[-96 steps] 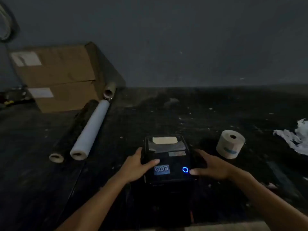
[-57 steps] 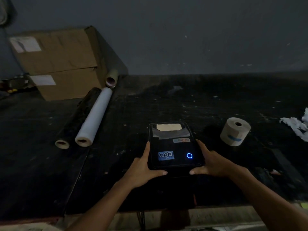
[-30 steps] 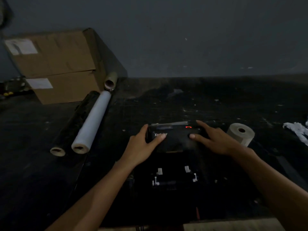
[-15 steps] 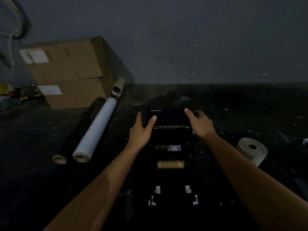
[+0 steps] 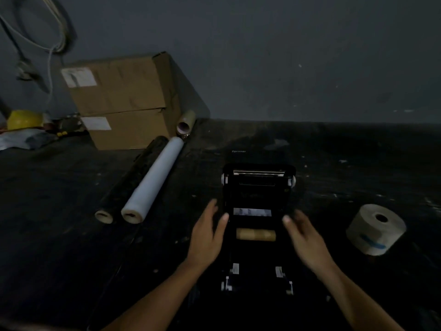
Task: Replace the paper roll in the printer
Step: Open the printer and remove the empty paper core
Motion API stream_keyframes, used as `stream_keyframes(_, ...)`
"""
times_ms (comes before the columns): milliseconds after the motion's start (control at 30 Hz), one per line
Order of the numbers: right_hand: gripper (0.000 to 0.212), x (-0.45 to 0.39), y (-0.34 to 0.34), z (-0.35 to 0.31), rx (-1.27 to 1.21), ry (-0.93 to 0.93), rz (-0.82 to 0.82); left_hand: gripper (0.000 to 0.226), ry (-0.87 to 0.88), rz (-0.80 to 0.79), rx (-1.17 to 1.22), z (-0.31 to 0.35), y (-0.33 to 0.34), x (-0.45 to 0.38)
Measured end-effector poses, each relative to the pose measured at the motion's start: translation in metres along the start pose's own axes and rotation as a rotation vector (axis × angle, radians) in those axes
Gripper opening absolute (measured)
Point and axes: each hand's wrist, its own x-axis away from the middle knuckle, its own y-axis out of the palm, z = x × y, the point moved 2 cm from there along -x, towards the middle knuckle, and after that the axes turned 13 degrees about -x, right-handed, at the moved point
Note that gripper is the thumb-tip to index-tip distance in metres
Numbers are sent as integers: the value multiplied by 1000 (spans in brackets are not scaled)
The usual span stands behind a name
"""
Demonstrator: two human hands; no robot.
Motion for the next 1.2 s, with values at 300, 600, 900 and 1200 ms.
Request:
stream_keyframes(300,79,2,37,22,590,-31,-218,56,125,-269,-340,-8,44,9)
stream_keyframes(600,53,12,38,-2,331,-88,-82,47,89,-164,-233,8,38,6)
stream_keyframes(900,45,51,-15,-41,98,-204,41,38,243,-110,20,51,13,6)
stream_keyframes(1200,21,101,-86,-6,-403,-76,317,31,191,-362,310,103,70,29)
